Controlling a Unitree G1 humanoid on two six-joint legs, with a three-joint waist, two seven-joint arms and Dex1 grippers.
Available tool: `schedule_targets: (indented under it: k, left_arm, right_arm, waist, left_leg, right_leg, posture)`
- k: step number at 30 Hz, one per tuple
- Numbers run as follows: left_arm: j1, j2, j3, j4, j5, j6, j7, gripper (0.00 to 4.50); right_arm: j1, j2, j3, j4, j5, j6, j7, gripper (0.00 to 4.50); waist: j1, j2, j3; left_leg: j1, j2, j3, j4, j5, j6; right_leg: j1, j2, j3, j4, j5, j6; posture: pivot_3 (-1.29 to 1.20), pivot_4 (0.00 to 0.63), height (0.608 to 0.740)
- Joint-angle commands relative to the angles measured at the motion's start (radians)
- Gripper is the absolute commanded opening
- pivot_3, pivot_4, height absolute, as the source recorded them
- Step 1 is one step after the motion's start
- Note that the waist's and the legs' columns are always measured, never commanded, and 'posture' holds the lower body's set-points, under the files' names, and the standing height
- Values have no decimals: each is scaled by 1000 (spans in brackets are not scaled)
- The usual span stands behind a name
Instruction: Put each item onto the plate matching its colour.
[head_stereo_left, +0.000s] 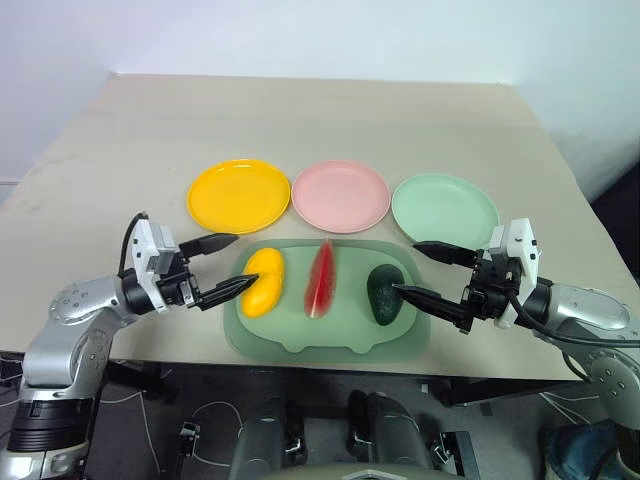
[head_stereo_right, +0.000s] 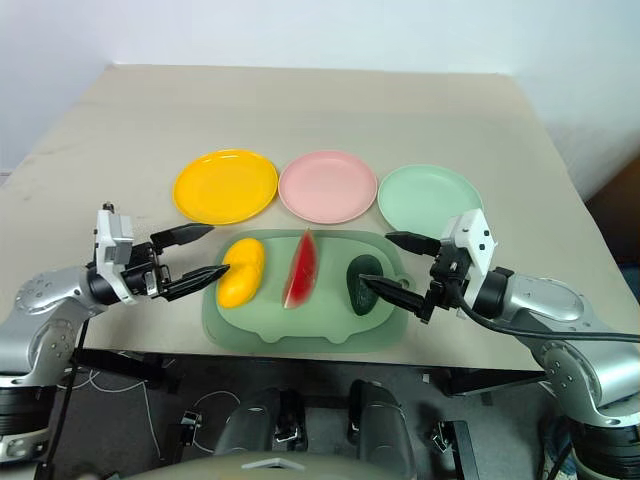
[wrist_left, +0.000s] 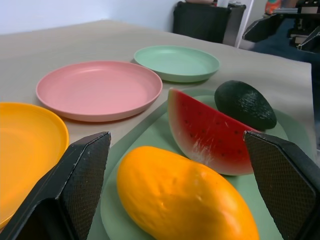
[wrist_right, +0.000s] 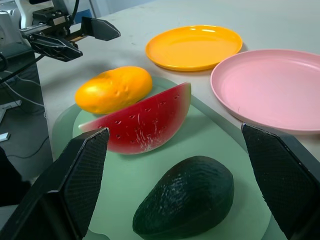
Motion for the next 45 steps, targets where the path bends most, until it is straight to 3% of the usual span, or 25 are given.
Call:
schedule_targets:
  k: [1, 21, 33, 45]
  left_arm:
    - [-1, -2, 0, -8, 11, -30, -5, 4468]
    - [-21, -27, -34, 45, 35, -85, -36, 4468]
    - [-49, -34, -46, 103, 50, -110, -68, 4468]
    - [-83, -47, -59, 94, 59, -87, -52, 4468]
  right_arm:
    - [-11, -11, -16, -11, 6, -17, 11, 4500]
    - [-2, -3, -6, -33, 63, 167, -129, 4500]
    - [-120, 92, 63, 19, 102, 425, -390, 4500]
    - [-230, 149, 144, 84, 83, 550, -467, 4500]
  waist:
    - [0, 0, 0]
    - [0, 0, 0]
    - [-2, 0, 0]
    - [-3, 0, 0]
  left_leg:
    - [0, 0, 0, 0, 0, 0]
    - [0, 0, 0, 0, 0, 0]
    - [-1, 0, 0, 0, 0, 0]
    - [-1, 0, 0, 0, 0, 0]
  right_leg:
    - [0, 0, 0, 0, 0, 0]
    - [0, 0, 0, 0, 0, -1]
    - [-1, 0, 0, 0, 1, -1]
    - [-1, 0, 0, 0, 1, -1]
  posture:
    - [0, 150, 696]
    - [0, 150, 696]
    - [0, 150, 696]
    - [0, 150, 696]
